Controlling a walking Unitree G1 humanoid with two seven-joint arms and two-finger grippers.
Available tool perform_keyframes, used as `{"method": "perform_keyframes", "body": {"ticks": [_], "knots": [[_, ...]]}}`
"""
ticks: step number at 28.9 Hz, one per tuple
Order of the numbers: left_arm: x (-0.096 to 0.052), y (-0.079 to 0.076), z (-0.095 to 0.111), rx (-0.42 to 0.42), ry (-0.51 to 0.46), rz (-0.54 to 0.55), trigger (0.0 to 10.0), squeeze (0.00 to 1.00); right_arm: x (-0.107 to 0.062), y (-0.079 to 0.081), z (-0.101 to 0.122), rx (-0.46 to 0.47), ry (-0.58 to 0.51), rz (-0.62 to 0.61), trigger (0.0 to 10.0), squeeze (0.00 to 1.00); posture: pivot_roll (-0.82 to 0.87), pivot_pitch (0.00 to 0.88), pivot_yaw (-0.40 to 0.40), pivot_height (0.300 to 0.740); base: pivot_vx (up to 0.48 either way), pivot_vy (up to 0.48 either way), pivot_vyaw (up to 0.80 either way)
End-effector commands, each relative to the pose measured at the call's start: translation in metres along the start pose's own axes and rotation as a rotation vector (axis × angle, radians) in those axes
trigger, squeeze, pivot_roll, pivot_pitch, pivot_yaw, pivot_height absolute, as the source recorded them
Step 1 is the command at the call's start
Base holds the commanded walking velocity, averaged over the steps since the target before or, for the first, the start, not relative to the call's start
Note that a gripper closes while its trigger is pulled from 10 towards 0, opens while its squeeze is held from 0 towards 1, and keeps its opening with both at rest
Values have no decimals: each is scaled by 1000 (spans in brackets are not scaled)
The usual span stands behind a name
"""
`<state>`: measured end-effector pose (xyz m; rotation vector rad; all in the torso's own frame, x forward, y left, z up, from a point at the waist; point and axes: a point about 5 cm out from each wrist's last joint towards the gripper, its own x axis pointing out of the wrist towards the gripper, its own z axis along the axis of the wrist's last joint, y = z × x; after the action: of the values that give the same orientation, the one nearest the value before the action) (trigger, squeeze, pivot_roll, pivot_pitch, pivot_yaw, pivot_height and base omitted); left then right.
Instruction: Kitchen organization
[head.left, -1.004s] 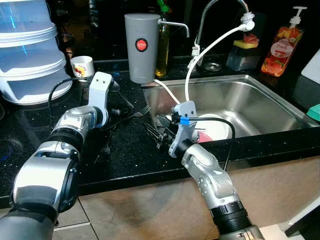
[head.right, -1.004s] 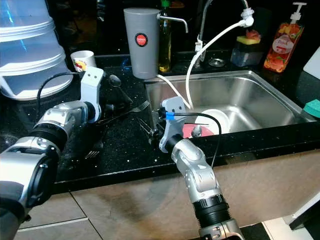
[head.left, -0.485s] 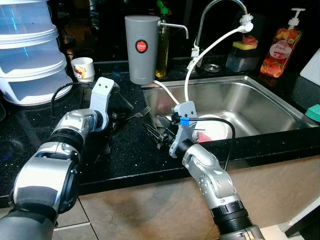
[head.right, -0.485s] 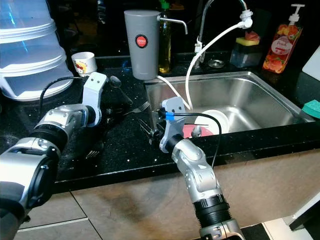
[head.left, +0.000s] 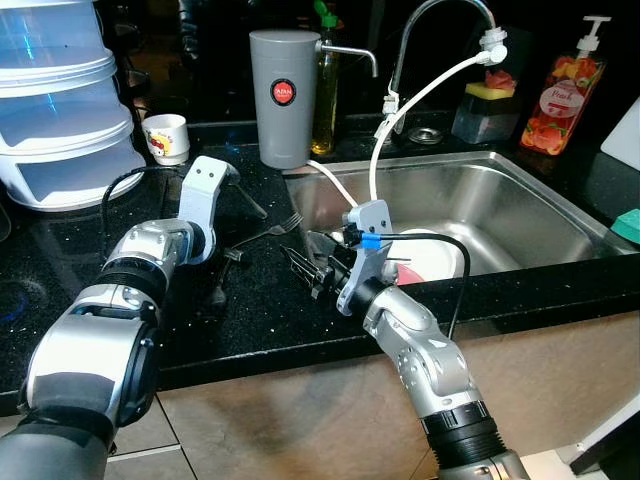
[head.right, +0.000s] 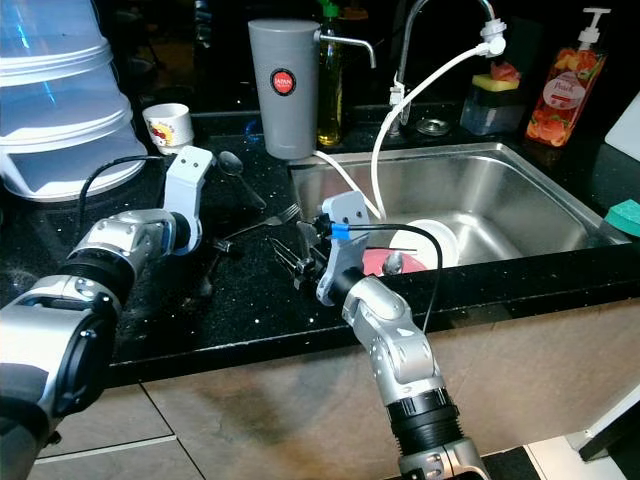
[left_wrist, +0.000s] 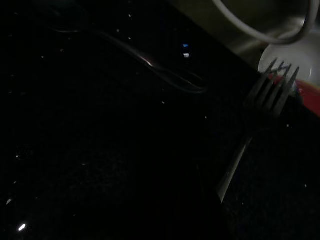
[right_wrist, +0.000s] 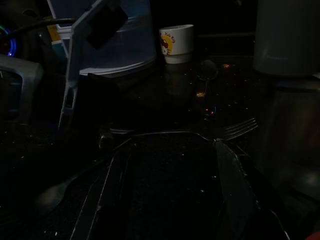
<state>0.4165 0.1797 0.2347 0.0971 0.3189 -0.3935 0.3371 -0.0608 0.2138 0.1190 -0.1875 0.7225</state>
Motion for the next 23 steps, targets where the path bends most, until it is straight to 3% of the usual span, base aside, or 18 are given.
{"method": "perform_keyframes", "body": {"ticks": [1,5,8,13,14,17,19,21,23], "knots": [[-5,8,4,-31,-19,14,0,0,-2,-2,-1,23,6,-14,10000,0,56,75,26,740,0,0,0],[-15,15,30,-2,-95,26,0,0,-1,-3,0,35,2,-14,10000,0,57,78,25,740,0,0,0],[-18,18,37,1,-118,27,0,0,-1,-3,0,40,-1,-14,10000,0,57,78,25,740,0,0,0],[-43,28,84,-13,-302,9,0,0,-1,-3,4,58,-18,-15,10000,0,61,76,25,740,0,0,0],[-43,28,84,-13,-302,9,0,0,-1,-3,4,58,-18,-15,10000,0,61,76,25,740,0,0,0],[-52,21,103,-127,-476,-135,0,0,1,-3,6,81,-37,-18,10000,0,64,75,25,740,0,0,0],[-63,11,111,-223,-652,-366,0,0,3,-3,11,106,-64,-25,10000,0,64,75,25,740,0,0,0],[-71,3,100,-383,-747,-605,0,0,6,-2,17,142,-100,-31,10000,0,68,69,26,740,0,0,0],[-71,3,100,-383,-747,-605,0,0,6,-2,17,142,-100,-31,10000,0,68,69,26,740,0,0,0]]}}
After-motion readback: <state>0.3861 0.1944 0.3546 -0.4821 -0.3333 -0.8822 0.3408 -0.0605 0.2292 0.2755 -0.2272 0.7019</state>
